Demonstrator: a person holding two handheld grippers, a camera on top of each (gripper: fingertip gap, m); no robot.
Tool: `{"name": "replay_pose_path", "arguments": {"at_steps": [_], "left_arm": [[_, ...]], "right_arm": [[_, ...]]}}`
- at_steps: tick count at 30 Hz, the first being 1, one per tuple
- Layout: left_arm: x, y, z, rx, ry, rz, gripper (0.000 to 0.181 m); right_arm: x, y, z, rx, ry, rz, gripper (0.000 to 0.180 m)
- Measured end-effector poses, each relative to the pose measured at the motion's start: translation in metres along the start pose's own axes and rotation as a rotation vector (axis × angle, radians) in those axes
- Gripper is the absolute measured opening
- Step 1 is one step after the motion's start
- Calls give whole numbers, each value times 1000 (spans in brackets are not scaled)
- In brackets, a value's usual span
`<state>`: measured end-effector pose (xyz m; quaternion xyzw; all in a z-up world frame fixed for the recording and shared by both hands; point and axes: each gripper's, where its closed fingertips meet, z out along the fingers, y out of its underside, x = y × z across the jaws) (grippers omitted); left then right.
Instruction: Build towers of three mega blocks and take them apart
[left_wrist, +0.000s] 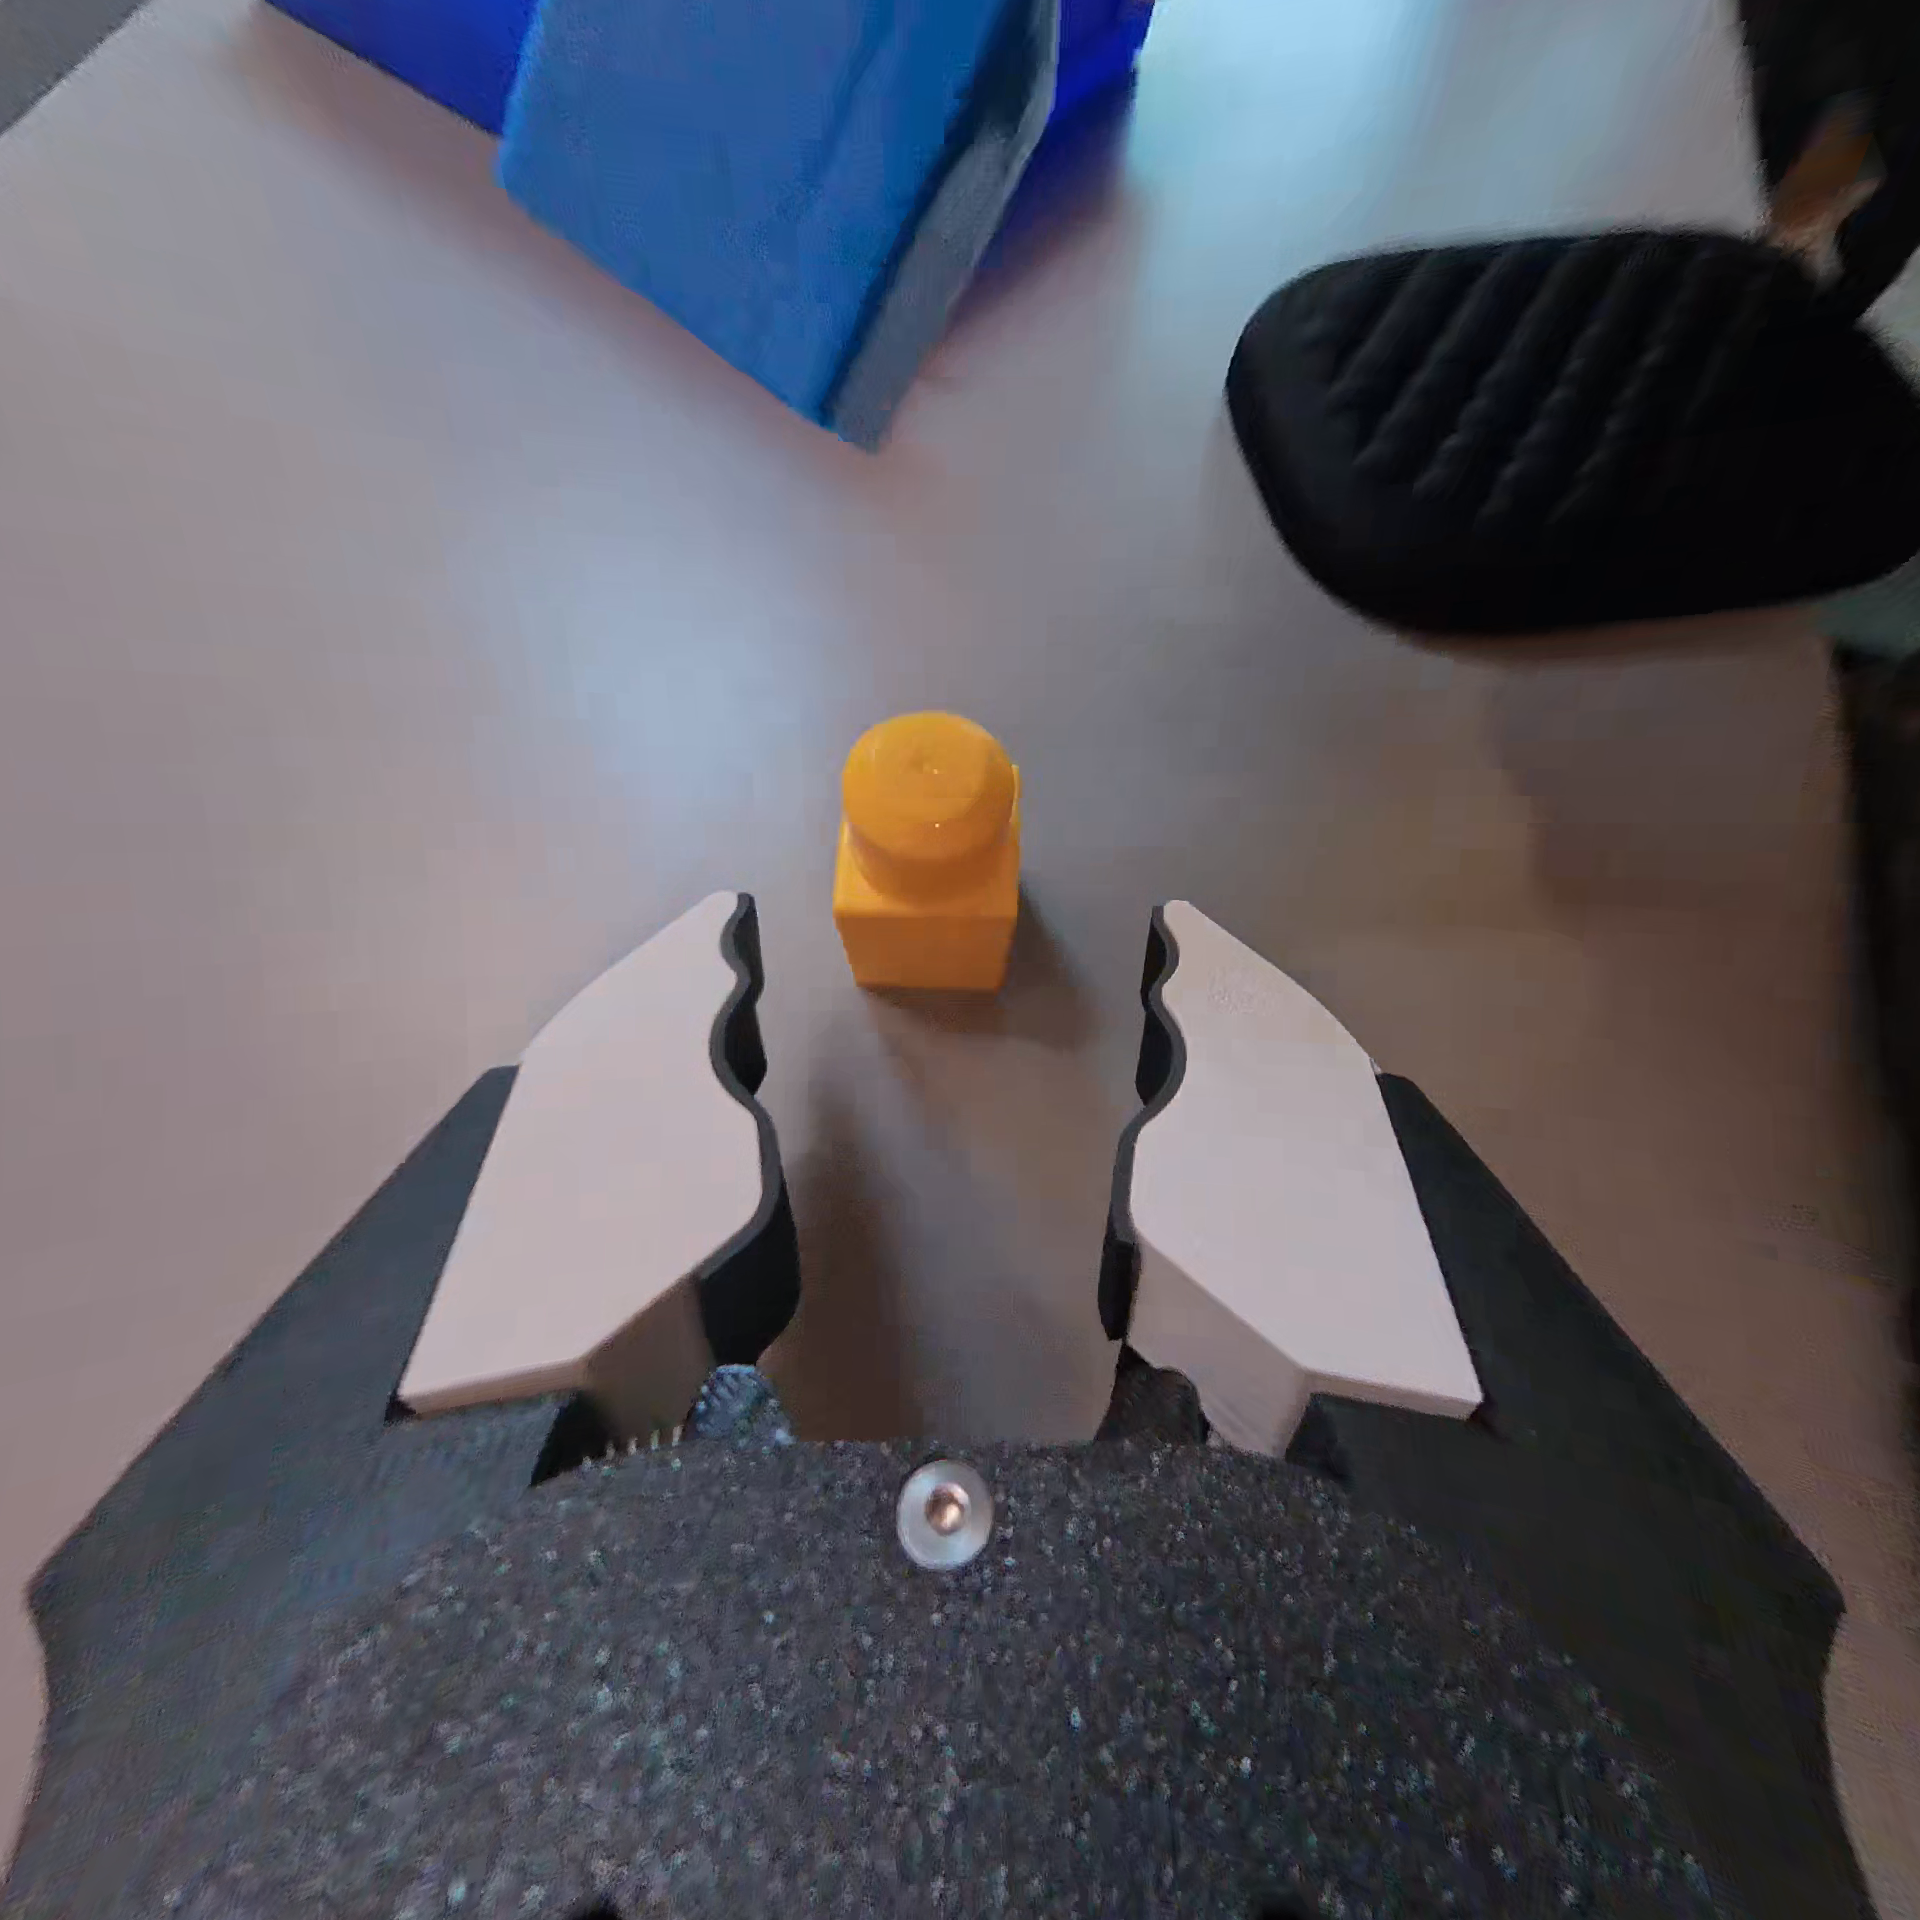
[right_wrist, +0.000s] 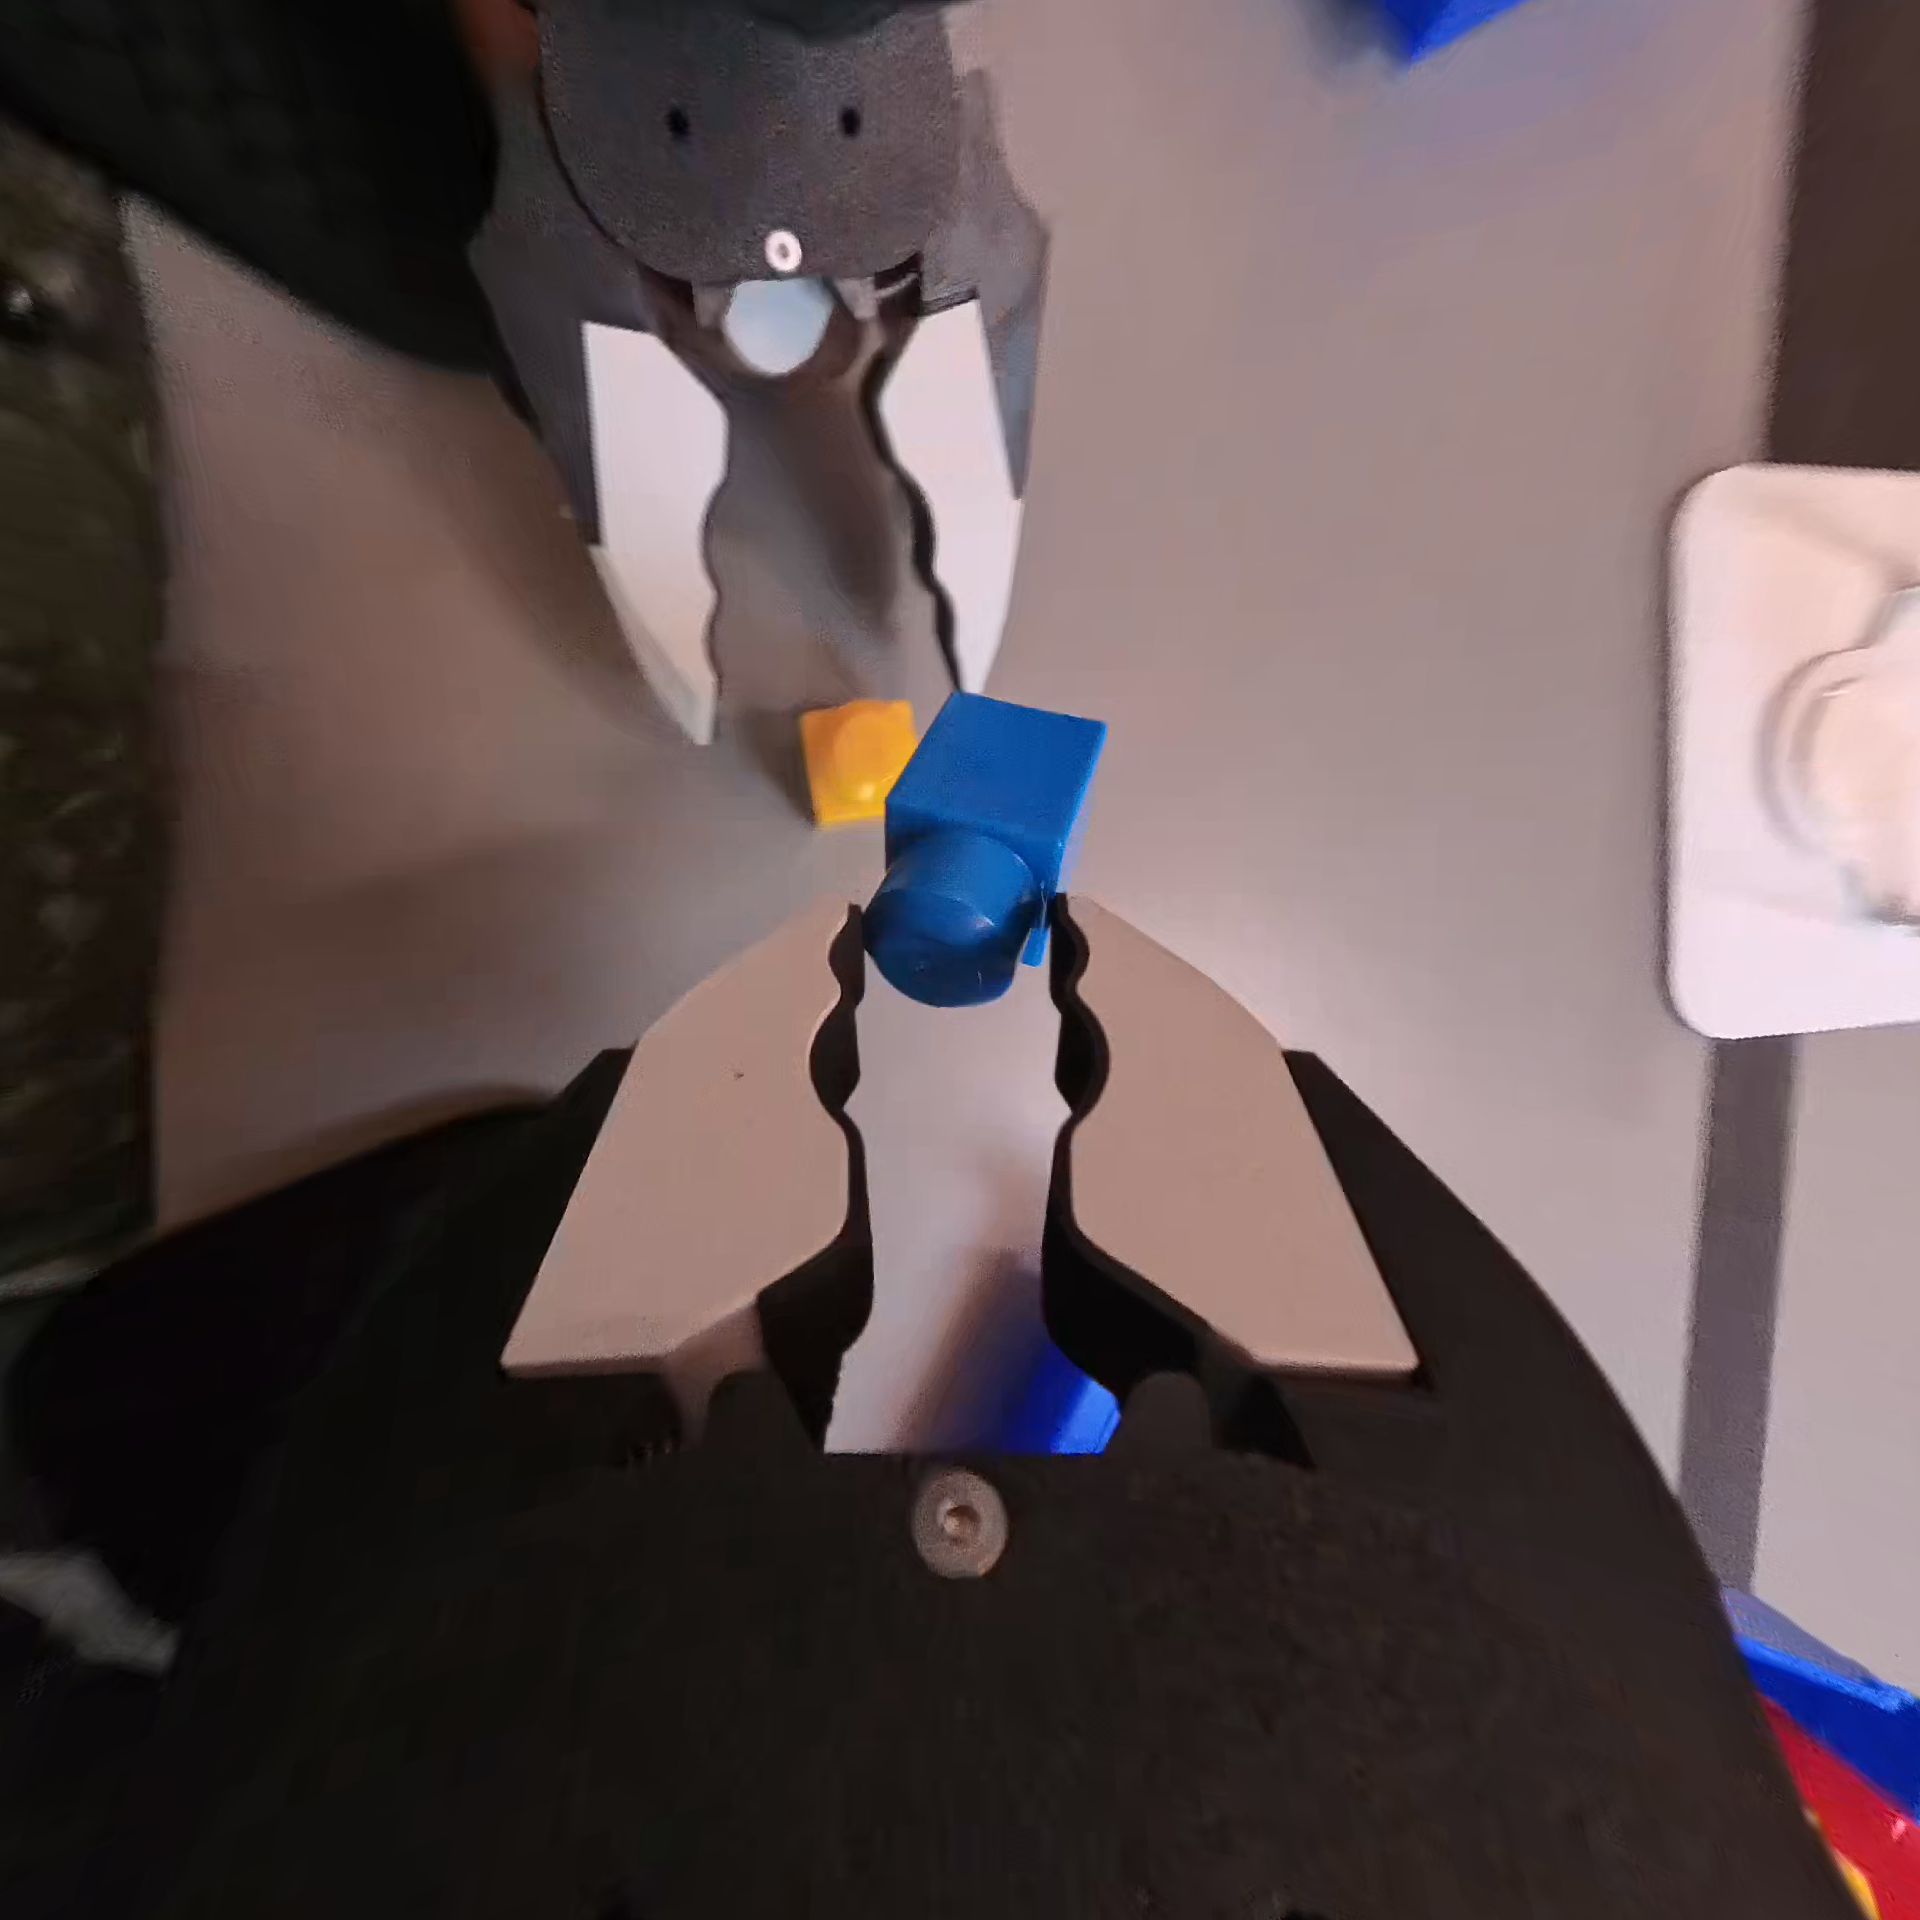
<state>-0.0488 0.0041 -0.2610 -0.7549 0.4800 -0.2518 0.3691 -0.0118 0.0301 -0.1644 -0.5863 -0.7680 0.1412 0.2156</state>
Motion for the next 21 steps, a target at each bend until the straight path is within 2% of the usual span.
{"name": "replay_pose_path", "arguments": {"at_steps": [2,3,4,5,11,17,21], "left_arm": [[-4,5,11,-42,-59,42,65],[-8,8,15,-64,-91,67,57],[-11,11,18,-84,-114,93,42],[-12,11,19,-85,-121,115,36],[-5,8,11,-73,-52,125,36],[1,17,12,-113,-8,150,36],[1,19,11,-107,13,128,36]], "right_arm": [[-9,4,5,-104,-105,-5,35],[-13,6,7,-153,-151,-6,34],[-17,8,9,-200,-199,-3,34],[-19,8,12,-243,-240,2,34],[-27,0,32,-389,-404,20,35],[-25,-7,50,-551,-438,3,30],[-23,-9,56,-569,-436,9,29]]}}
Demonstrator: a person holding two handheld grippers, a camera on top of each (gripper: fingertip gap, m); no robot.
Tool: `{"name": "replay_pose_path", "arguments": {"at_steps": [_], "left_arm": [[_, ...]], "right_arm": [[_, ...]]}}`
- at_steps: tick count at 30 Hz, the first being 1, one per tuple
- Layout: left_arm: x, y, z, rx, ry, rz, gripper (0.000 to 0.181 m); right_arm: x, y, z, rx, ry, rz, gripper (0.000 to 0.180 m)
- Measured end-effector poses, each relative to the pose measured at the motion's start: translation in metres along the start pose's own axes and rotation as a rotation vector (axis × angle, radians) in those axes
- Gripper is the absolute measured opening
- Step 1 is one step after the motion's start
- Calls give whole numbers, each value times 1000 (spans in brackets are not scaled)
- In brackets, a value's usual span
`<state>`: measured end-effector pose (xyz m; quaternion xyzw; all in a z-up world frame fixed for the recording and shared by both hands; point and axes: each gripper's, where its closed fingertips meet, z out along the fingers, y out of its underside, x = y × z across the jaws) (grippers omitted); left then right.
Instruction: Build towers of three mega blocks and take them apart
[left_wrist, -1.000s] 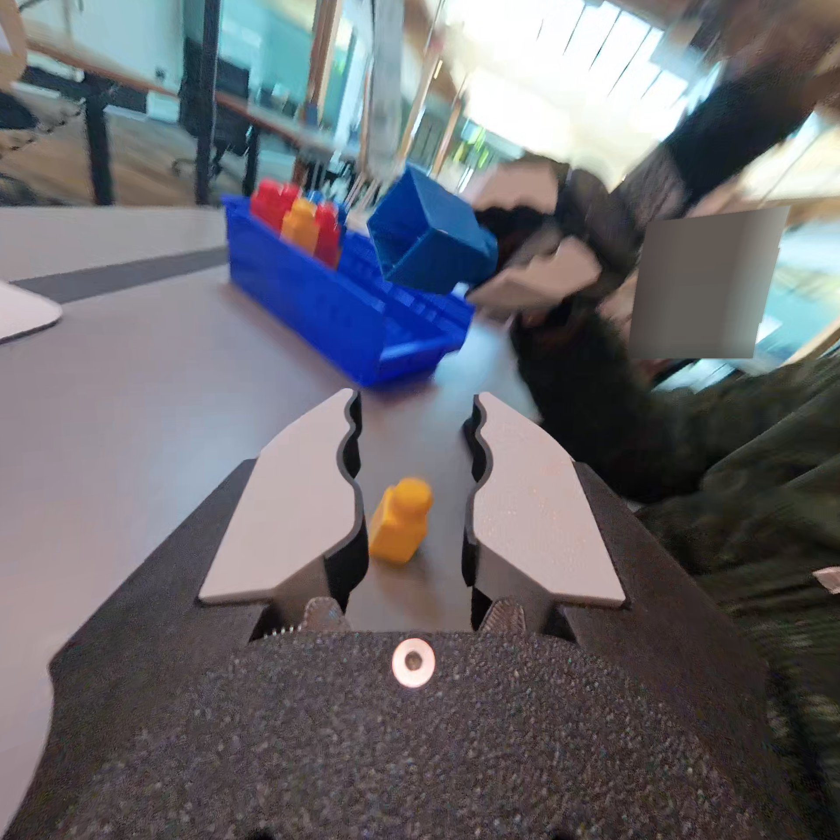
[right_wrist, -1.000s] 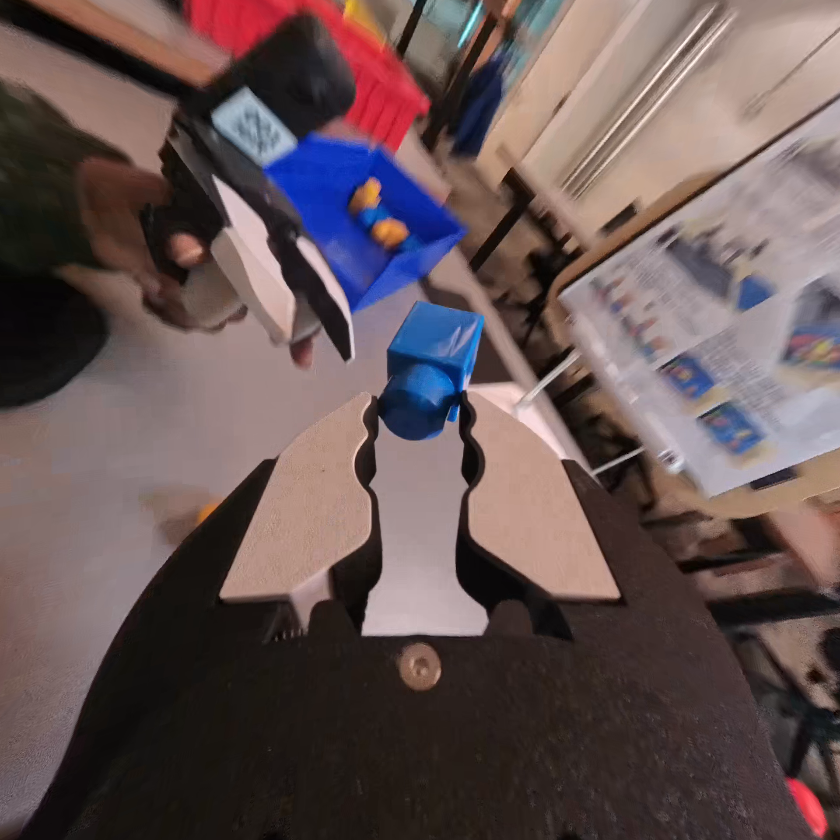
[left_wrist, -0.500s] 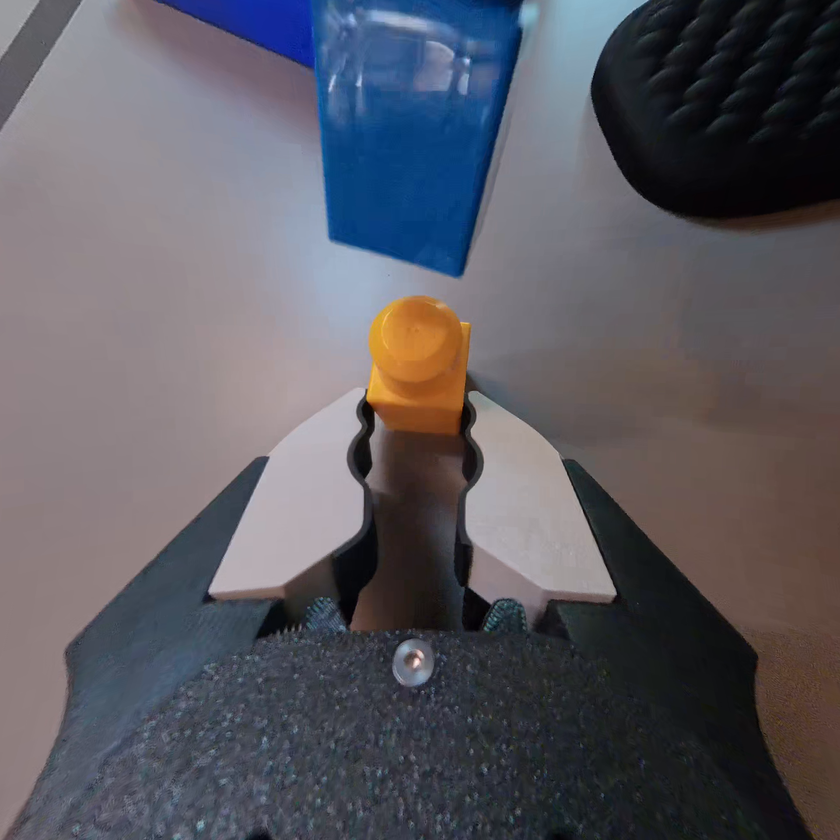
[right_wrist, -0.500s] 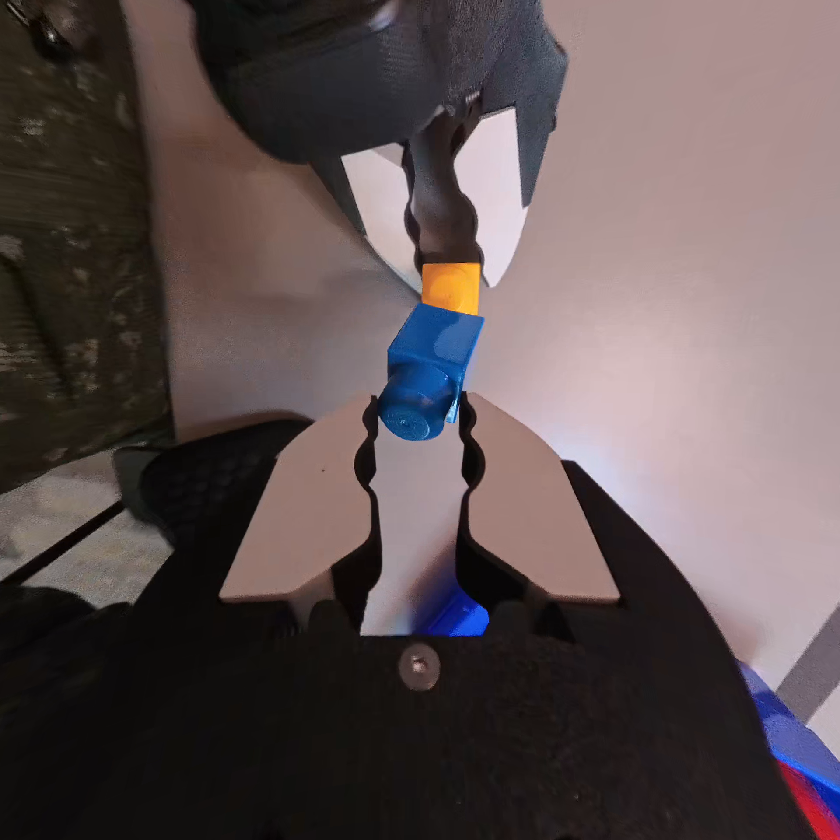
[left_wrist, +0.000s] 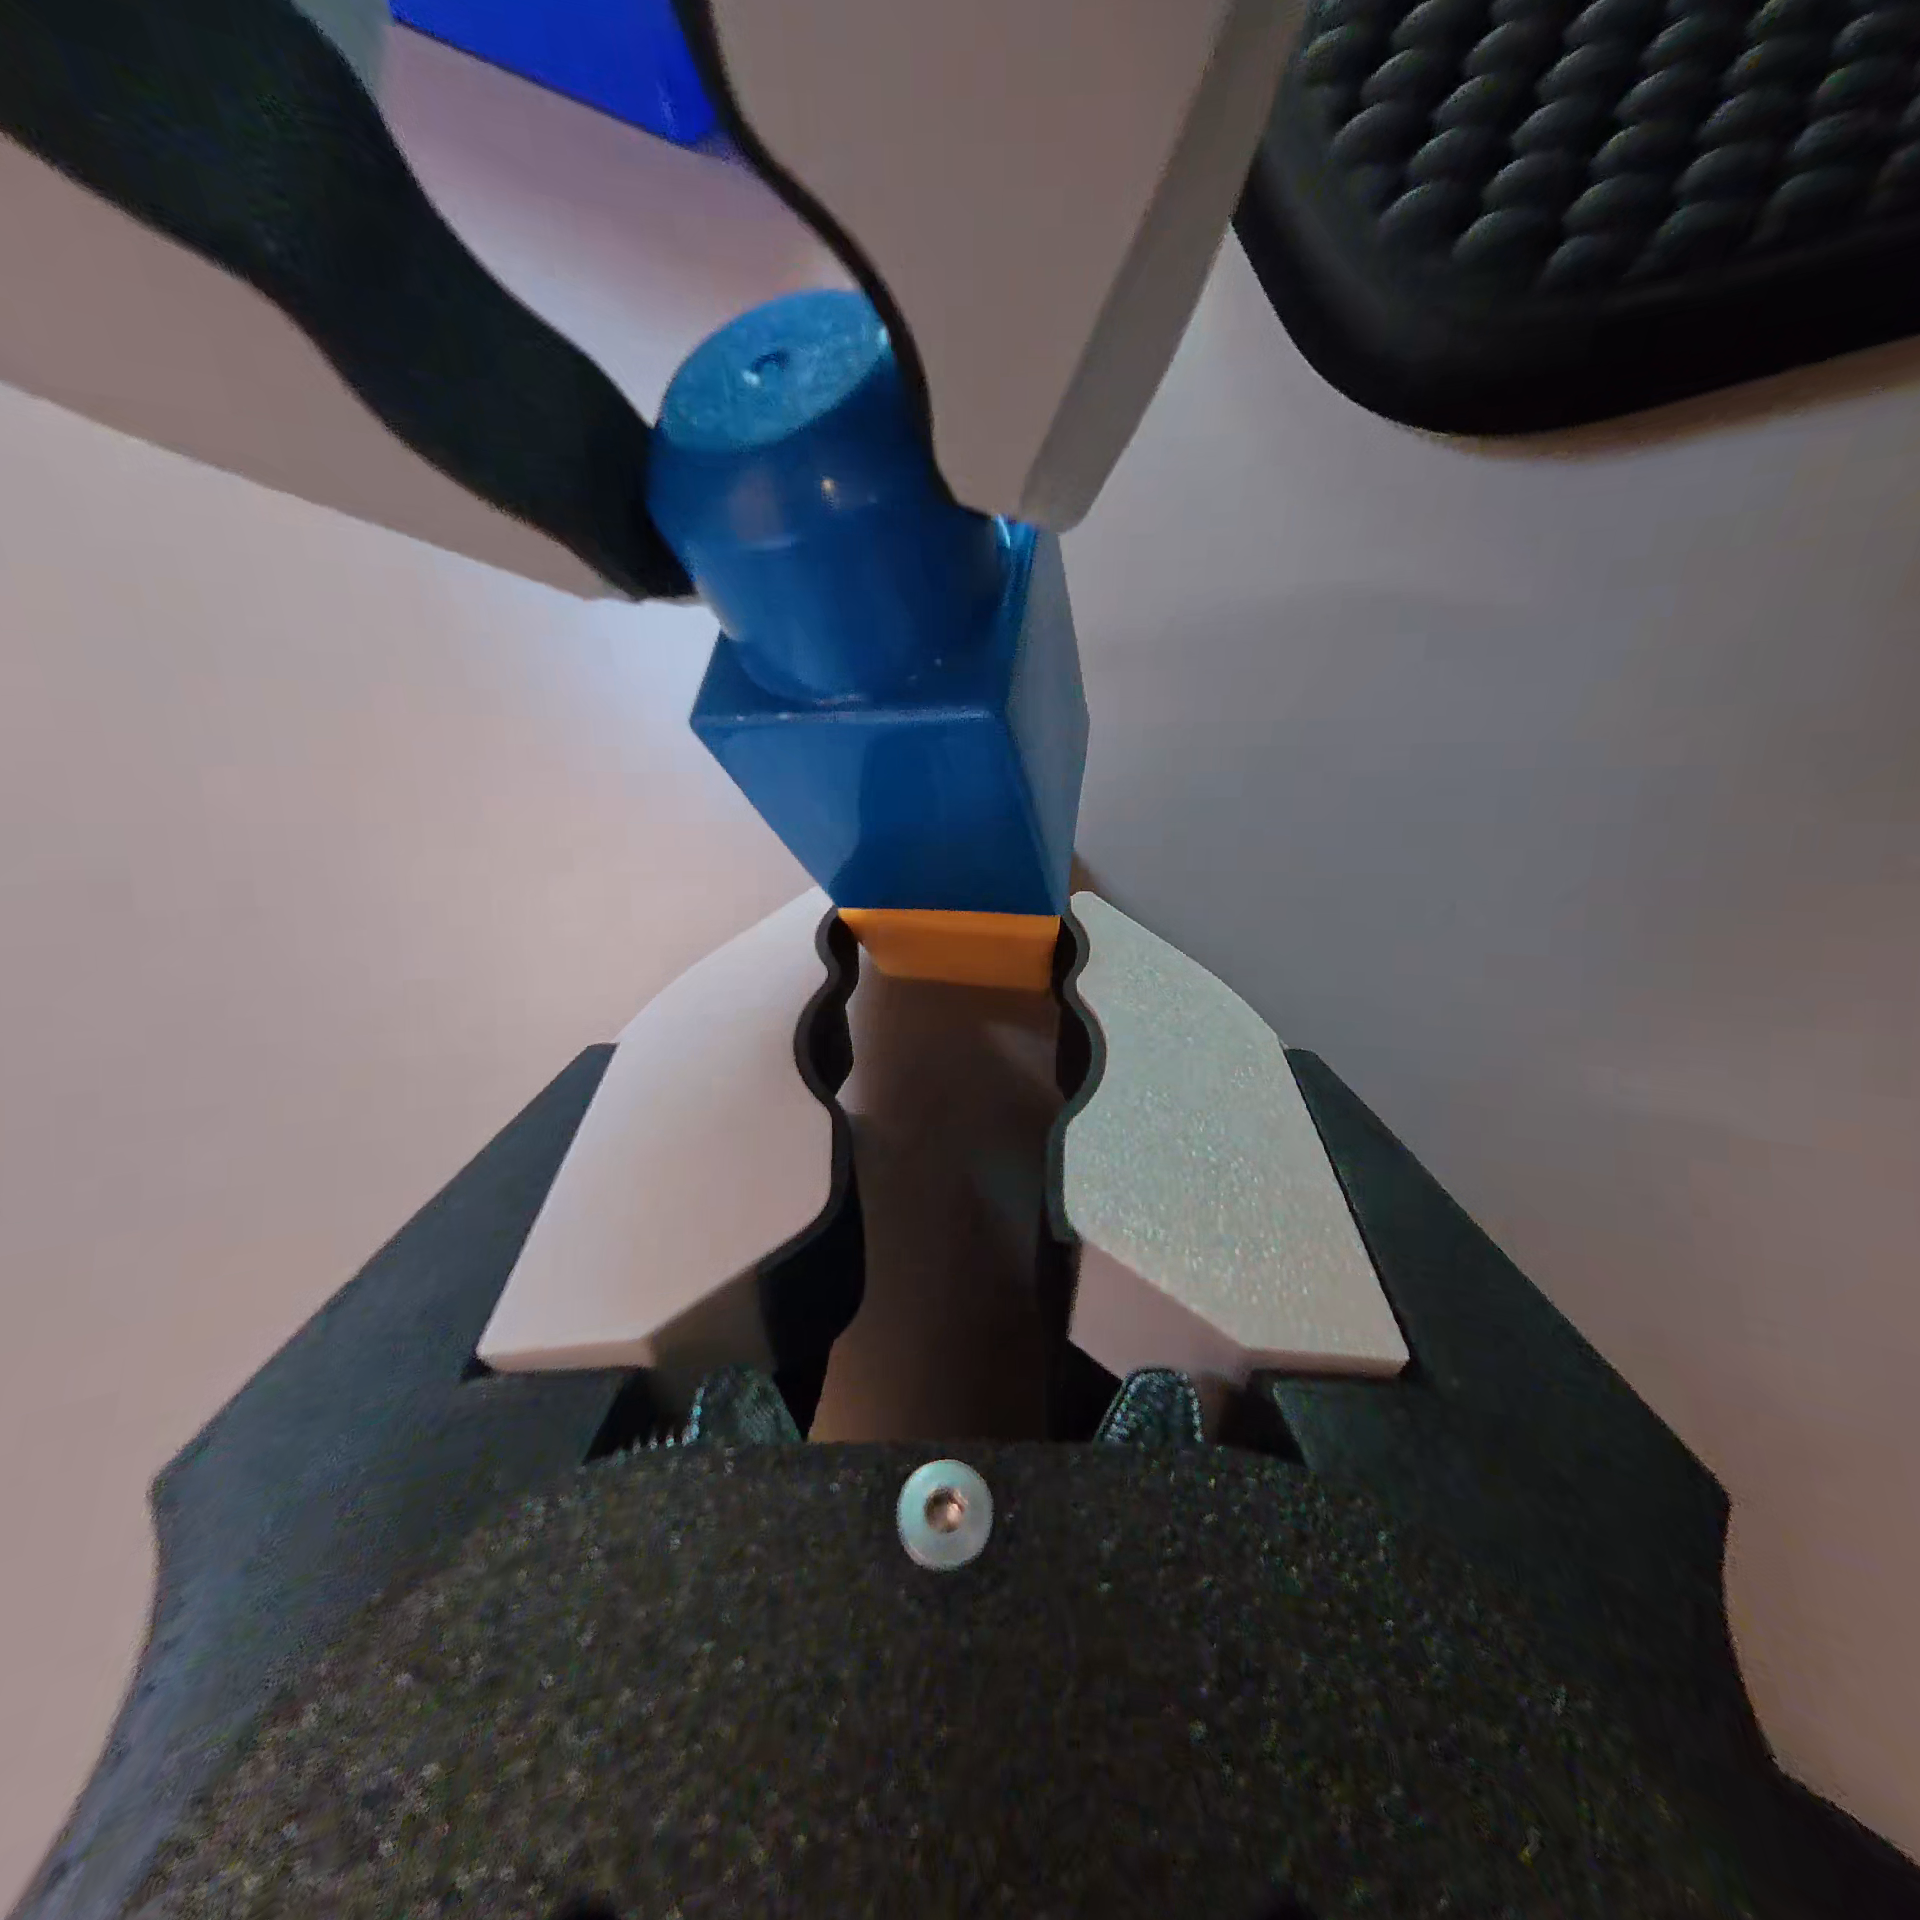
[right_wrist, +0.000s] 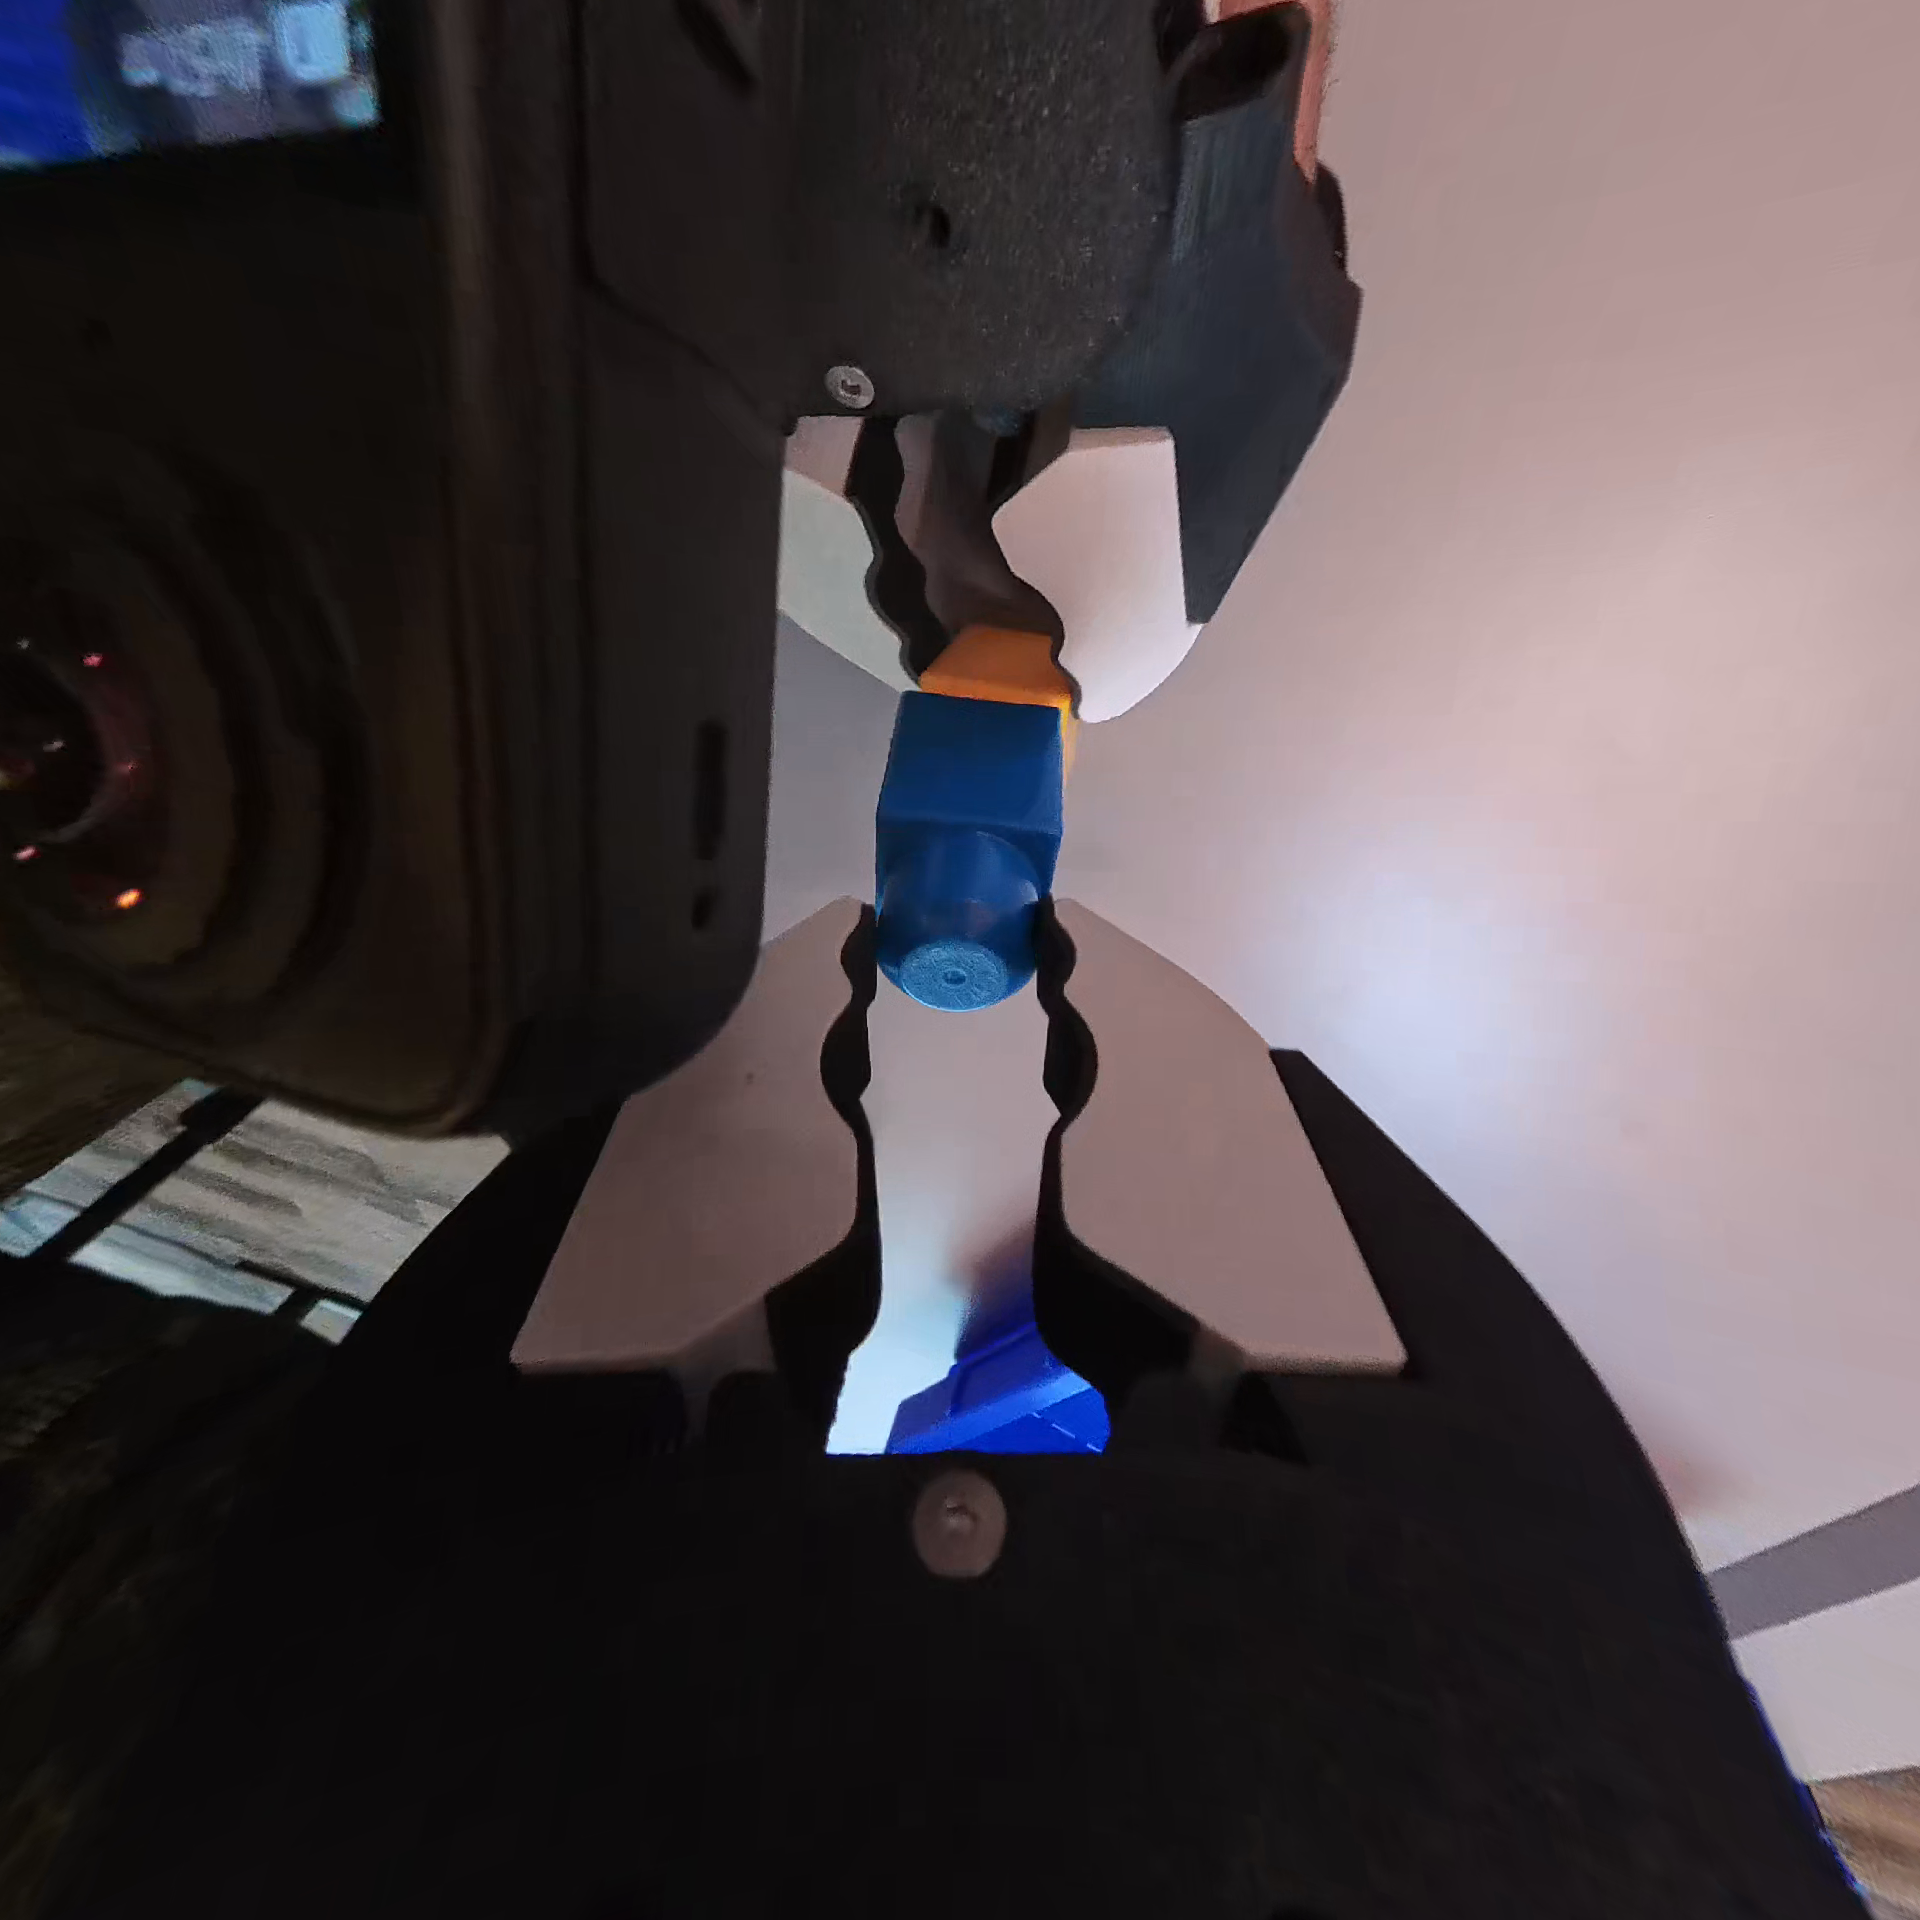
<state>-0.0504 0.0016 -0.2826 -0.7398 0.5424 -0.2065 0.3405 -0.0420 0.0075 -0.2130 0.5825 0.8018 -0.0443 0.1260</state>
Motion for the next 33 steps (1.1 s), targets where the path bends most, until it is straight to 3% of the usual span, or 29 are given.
{"name": "replay_pose_path", "arguments": {"at_steps": [12,16,21,23,26,30,33], "left_arm": [[0,0,0,-6,-13,3,36],[0,1,0,-2,-10,7,36],[-1,1,-1,7,-14,10,36],[-2,1,0,10,-18,14,36],[0,1,0,-2,-8,19,36],[3,1,0,-30,11,22,36],[3,2,-1,-26,19,-1,36]], "right_arm": [[-1,-5,1,60,144,-16,32],[-5,-11,-2,225,177,-34,51],[-2,-10,-5,559,200,8,60],[-5,-14,1,691,194,17,58],[0,-21,6,807,255,41,34],[-4,-22,12,645,381,-40,34],[-3,-25,12,627,370,-28,34]]}}
